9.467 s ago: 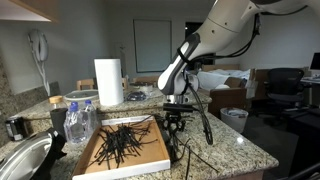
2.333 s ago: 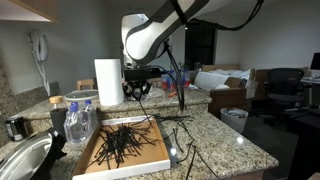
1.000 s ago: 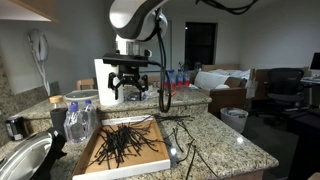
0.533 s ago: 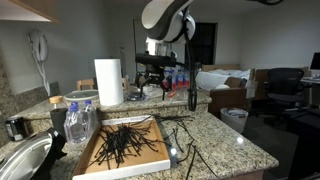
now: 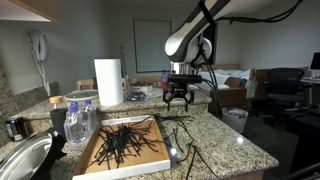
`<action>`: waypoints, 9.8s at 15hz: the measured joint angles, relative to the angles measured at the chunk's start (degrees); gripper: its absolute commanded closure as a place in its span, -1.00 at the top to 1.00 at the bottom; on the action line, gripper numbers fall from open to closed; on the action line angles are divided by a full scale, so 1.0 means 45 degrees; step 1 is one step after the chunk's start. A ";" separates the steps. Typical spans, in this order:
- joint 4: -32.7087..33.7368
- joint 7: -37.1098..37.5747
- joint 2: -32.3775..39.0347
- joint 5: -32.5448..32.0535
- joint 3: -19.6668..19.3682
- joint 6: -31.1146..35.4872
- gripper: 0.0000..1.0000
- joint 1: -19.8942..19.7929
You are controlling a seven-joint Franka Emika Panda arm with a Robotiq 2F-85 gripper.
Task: Put some of the zip ties on the counter on the box
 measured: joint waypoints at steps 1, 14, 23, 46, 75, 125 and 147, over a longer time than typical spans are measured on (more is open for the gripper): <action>-0.0017 -0.0380 0.0316 0.0002 -0.0098 0.0083 0.05 -0.0115; 0.0993 -0.1561 0.3564 0.0008 -0.0346 0.0770 1.00 0.0053; 0.3086 -0.1404 0.5561 0.0034 -0.1215 0.0933 0.05 -0.0031; 0.4303 -0.1257 0.6548 0.0152 -0.1218 0.0784 -0.88 0.0119; 0.5511 0.0749 0.3293 -0.1613 0.0095 -0.1007 -0.83 0.1804; 0.0379 -0.0058 0.2091 -0.1070 -0.0415 0.0498 1.00 -0.0202; 0.0971 -0.1539 0.3844 -0.0681 -0.0673 -0.1631 1.00 0.0067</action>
